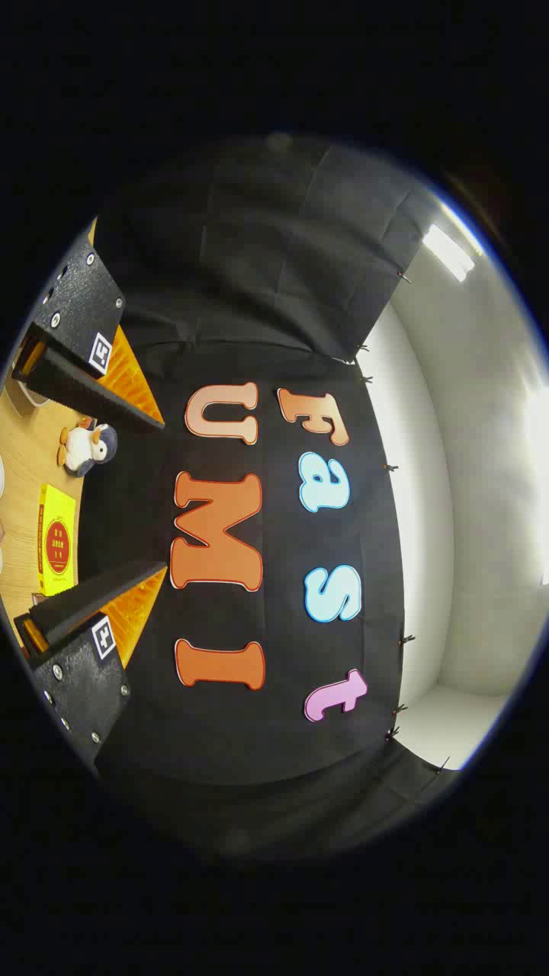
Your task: Open the storage box then place both shoes into the box .Put the left shoe in first, then the right shoe, with the right side of both shoes facing outward in a uniform manner.
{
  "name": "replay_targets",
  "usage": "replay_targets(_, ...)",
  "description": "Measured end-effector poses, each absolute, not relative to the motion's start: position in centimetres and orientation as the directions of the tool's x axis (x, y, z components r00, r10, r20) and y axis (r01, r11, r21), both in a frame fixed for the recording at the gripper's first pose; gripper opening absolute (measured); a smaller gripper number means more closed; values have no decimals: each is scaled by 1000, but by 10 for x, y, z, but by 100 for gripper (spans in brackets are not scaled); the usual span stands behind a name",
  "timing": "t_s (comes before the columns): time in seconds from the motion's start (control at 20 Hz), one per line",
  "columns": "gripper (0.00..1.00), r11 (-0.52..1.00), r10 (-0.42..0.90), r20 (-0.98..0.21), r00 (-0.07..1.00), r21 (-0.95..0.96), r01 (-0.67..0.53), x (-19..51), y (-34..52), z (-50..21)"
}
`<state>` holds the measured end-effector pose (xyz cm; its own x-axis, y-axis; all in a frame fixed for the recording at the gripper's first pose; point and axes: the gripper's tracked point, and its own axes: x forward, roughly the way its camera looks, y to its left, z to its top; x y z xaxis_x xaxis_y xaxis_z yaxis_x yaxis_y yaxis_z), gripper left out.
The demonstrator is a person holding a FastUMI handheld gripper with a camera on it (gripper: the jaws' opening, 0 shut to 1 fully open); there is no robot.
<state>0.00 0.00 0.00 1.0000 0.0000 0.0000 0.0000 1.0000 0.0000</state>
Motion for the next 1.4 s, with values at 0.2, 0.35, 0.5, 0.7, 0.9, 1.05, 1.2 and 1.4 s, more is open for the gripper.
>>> replay_targets(0.2, 99, 999, 11, 13, 1000, 36, -11, -4, 0, 4)
replay_targets(0.35, 99, 1000, 12, 8, 1000, 21, -12, -6, 0, 1)
replay_targets(0.5, 99, 1000, 16, 2, 1000, 1, -16, -8, 1, 0)
replay_targets(0.7, 99, 1000, 12, 12, 1000, -5, -12, -11, -2, 2)
replay_targets(0.9, 99, 999, 23, -18, 1000, 47, -22, -11, 0, -7)
replay_targets(1.05, 99, 996, 50, -56, 997, 78, -46, -13, 6, -21)
replay_targets(1.2, 99, 996, 66, -101, 993, 72, -59, -14, 14, -42)
replay_targets(1.4, 99, 982, 144, -224, 964, 151, -112, -20, 43, -92)
